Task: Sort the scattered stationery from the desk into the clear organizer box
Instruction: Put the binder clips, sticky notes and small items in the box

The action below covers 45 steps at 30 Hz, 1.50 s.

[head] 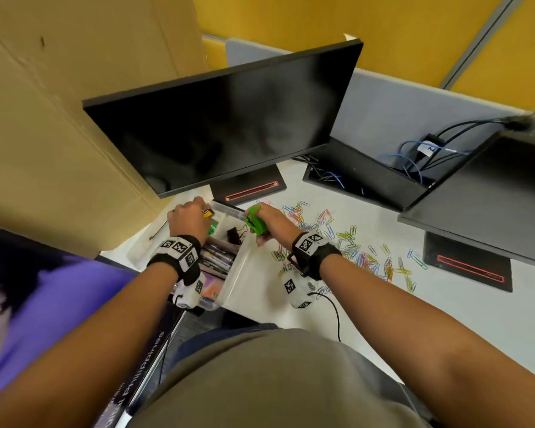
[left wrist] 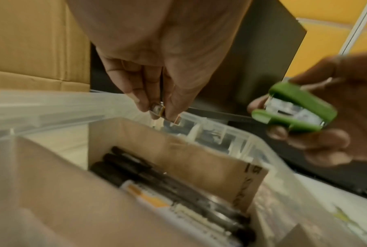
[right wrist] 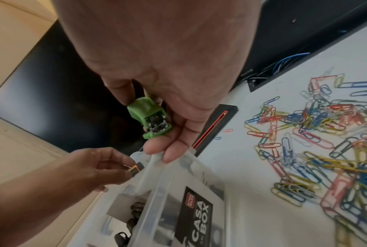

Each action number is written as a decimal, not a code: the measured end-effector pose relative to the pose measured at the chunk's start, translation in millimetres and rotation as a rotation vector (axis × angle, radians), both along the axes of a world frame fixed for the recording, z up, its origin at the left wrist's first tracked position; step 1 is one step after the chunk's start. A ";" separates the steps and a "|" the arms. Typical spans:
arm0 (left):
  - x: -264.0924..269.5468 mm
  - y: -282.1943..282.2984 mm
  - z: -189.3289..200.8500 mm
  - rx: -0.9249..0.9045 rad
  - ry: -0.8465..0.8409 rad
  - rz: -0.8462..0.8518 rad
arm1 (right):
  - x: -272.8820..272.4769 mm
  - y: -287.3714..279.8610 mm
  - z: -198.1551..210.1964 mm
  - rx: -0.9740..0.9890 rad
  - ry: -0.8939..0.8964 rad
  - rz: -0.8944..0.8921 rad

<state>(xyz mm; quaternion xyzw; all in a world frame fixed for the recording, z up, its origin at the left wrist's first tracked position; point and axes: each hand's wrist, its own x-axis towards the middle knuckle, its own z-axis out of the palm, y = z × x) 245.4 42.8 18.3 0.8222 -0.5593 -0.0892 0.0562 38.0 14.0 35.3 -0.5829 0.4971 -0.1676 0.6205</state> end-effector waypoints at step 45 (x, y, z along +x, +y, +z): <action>51.6 15.5 -17.1 0.025 0.061 -0.073 | 111.1 99.6 -17.6 -0.924 0.692 1.074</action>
